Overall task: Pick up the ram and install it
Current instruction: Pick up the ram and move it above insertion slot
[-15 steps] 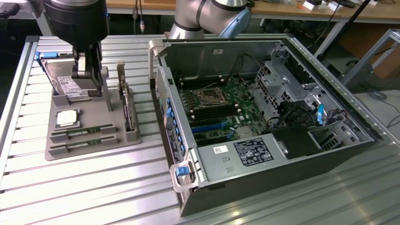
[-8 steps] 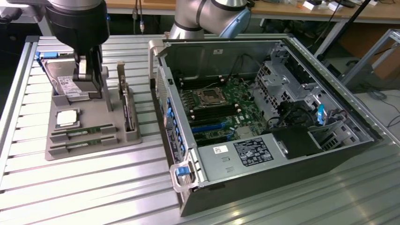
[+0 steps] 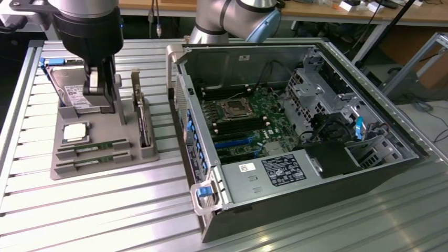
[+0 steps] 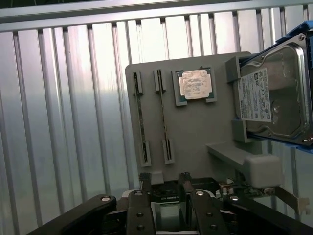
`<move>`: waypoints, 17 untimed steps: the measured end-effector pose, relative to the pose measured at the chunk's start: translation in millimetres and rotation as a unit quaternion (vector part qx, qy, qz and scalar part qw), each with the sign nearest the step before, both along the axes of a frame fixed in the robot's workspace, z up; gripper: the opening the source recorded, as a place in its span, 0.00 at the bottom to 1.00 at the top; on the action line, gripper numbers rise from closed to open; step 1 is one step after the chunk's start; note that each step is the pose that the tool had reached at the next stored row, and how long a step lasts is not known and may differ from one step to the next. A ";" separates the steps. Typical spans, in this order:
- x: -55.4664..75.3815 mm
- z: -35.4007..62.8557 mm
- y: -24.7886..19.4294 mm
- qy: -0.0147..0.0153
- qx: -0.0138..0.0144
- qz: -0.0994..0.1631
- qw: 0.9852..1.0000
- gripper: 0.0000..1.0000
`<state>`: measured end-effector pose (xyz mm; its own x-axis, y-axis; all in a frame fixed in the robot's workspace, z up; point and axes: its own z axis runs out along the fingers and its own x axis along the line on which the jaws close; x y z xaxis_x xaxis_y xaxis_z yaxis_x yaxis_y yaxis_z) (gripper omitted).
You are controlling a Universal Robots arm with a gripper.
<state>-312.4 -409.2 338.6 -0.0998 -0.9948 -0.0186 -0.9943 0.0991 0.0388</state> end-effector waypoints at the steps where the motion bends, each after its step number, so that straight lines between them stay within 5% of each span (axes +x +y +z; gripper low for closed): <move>1: 0.0 -0.6 -0.1 0.000 0.000 0.000 1.000 0.36; 17: 0.0 -13.2 -1.8 0.000 0.000 0.000 1.000 0.36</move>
<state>-312.4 -411.0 325.4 -0.0999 -0.9948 -0.0185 -0.9943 0.0991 0.0388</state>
